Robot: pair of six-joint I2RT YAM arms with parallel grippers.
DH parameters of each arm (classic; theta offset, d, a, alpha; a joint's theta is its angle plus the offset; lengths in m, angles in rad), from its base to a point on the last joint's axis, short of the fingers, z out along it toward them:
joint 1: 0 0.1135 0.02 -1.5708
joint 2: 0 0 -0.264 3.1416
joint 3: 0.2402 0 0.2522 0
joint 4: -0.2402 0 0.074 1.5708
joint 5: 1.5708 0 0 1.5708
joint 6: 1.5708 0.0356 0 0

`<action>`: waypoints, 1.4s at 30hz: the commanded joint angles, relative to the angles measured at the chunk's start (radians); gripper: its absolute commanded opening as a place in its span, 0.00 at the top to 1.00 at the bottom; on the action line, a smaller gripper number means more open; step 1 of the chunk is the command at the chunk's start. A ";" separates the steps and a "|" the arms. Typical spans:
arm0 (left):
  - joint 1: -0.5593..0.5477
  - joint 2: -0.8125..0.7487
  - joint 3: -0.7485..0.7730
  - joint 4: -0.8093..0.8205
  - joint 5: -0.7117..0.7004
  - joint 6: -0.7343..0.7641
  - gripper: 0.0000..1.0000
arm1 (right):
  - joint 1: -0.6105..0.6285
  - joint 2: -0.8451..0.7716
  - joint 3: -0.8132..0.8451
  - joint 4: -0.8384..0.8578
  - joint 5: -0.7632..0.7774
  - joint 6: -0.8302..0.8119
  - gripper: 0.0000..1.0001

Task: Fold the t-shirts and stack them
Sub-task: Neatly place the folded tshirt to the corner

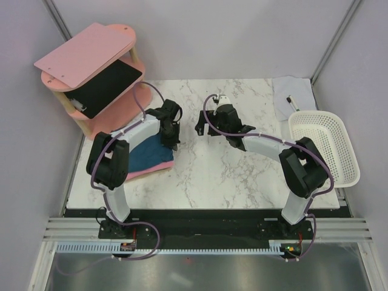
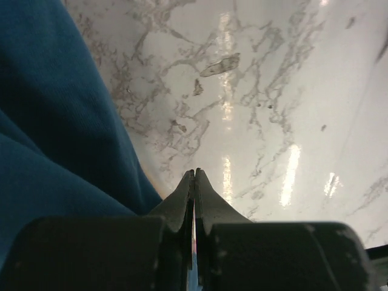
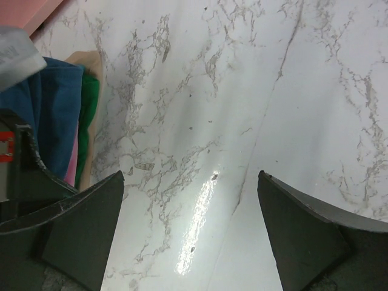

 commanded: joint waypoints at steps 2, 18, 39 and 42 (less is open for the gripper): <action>0.003 0.089 0.040 -0.076 -0.081 0.033 0.98 | -0.022 -0.049 -0.022 0.026 -0.018 0.010 0.02; 0.095 0.051 -0.085 -0.221 -0.242 0.021 0.98 | -0.059 -0.066 -0.051 0.046 -0.077 0.034 0.02; 0.361 -0.182 -0.245 -0.334 -0.414 0.036 0.98 | -0.060 -0.069 -0.091 0.092 -0.146 0.086 0.02; 0.376 -0.190 -0.250 -0.337 -0.460 0.029 0.98 | -0.060 -0.064 -0.097 0.098 -0.157 0.088 0.02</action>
